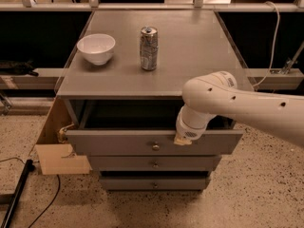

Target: Open top drawer

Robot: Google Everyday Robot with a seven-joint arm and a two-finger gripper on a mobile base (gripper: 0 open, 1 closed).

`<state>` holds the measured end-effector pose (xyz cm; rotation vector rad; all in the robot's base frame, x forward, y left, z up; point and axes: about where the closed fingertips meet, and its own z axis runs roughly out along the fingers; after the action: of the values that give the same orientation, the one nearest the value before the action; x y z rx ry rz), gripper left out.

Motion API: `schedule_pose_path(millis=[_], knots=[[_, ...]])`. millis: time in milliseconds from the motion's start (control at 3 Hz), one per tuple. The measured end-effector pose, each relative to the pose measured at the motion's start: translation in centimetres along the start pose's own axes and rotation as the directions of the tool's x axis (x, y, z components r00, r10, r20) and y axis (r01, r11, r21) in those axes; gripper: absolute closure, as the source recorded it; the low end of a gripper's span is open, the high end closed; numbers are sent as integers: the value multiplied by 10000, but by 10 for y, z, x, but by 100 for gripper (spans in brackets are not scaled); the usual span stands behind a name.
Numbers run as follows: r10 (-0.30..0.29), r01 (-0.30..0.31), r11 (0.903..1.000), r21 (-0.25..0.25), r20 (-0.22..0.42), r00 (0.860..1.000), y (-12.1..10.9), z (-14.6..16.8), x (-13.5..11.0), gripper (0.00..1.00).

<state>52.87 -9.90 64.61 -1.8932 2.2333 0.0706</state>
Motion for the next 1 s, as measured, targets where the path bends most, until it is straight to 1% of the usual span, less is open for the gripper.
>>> schedule_pose_path(millis=[333, 667, 1000], knots=[[0, 0, 10000, 0, 0, 10000, 0, -1, 0, 94], [-1, 1, 10000, 0, 0, 10000, 0, -2, 0, 0], [-1, 1, 10000, -1, 0, 10000, 0, -2, 0, 0]])
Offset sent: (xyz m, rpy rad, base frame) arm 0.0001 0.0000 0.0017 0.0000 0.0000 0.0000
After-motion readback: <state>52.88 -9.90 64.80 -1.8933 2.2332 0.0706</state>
